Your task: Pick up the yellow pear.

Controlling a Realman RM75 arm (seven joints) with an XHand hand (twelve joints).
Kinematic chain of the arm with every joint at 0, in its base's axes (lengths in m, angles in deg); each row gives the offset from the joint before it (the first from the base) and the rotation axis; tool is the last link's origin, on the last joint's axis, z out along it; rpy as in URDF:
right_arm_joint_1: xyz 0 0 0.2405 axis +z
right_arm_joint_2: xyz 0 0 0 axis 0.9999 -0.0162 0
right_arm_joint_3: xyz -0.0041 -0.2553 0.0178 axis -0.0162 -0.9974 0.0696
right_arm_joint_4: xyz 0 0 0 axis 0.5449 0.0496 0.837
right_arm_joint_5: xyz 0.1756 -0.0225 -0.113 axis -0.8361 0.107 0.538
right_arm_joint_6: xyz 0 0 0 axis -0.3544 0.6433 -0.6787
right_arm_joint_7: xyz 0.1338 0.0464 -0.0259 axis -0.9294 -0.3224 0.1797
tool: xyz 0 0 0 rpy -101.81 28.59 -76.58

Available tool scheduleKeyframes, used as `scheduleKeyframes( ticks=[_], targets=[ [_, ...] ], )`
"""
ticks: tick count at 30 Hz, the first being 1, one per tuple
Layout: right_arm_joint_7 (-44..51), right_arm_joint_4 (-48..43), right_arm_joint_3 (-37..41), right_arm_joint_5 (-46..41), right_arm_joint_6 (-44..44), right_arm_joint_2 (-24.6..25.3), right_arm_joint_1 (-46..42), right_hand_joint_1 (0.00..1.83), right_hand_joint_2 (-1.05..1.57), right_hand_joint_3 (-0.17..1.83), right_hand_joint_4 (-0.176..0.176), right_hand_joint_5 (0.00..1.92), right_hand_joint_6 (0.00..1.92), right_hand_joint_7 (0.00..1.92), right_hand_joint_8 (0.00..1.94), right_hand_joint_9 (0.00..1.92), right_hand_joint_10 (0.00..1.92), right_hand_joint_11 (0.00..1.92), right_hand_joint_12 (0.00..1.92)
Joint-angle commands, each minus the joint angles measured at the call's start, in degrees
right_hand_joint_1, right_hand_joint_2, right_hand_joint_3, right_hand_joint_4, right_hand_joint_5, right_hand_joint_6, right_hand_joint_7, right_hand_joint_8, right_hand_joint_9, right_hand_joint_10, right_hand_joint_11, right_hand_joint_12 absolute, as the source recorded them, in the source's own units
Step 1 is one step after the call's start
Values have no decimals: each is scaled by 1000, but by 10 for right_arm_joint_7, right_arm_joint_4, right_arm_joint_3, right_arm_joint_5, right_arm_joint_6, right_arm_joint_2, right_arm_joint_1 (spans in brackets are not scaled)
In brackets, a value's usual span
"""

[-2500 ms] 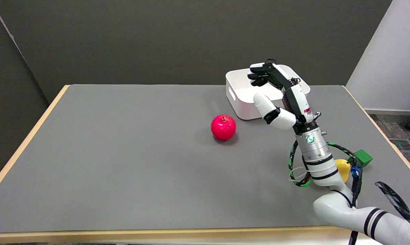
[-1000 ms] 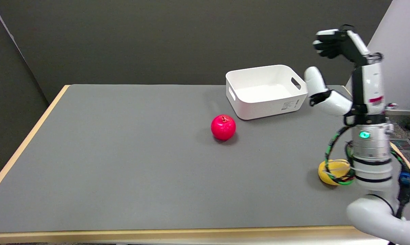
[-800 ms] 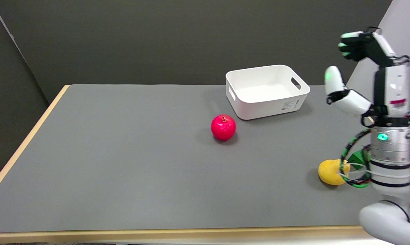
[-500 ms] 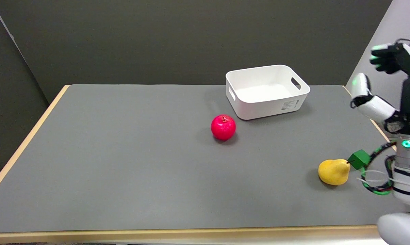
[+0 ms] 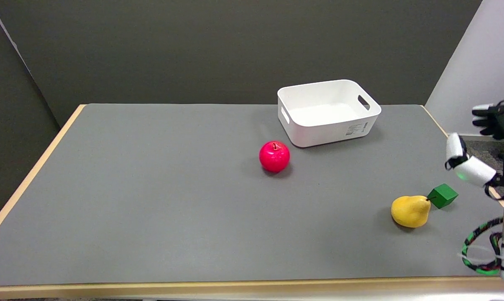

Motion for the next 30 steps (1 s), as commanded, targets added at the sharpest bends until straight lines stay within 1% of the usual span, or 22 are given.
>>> scheduleKeyframes(
  ticks=[1,7,11,17,22,30],
  targets=[
    [9,95,-133,-96,39,2,0,596,673,862,22,436,871,639,853,592,1272,459,1705],
    [-24,111,-152,-116,40,2,3,581,659,867,23,424,832,628,826,584,1270,449,1694],
    [-25,115,-161,-118,40,2,8,569,653,864,22,408,783,612,795,573,1260,434,1684],
    [-25,121,-176,-122,34,3,12,560,653,858,23,402,769,608,788,572,1253,430,1682],
    [-25,121,-194,-127,36,4,22,540,649,853,22,397,756,605,782,570,1252,426,1679],
    [-37,102,-197,-118,38,2,28,478,647,837,21,393,745,601,775,566,1249,423,1676]
  ],
)
